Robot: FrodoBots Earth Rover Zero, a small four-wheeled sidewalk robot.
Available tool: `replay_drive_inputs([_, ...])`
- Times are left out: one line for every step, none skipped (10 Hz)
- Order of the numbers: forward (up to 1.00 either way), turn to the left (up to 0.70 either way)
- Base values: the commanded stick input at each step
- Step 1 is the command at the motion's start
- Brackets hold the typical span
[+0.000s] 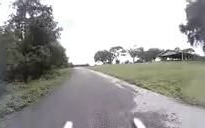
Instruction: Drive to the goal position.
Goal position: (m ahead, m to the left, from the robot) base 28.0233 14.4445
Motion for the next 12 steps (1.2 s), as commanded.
replay_drive_inputs([0.7, 0.0])
replay_drive_inputs([0.7, 0.0])
replay_drive_inputs([0.7, 0.0])
replay_drive_inputs([0.7, 0.0])
replay_drive_inputs([0.7, 0.0])
replay_drive_inputs([0.7, 0.0])
replay_drive_inputs([0.7, 0.0])
replay_drive_inputs([0.7, 0.0])
replay_drive_inputs([0.48, 0.0])
replay_drive_inputs([0.0, 0.0])
replay_drive_inputs([0.0, 0.0])
replay_drive_inputs([0.0, 0.0])
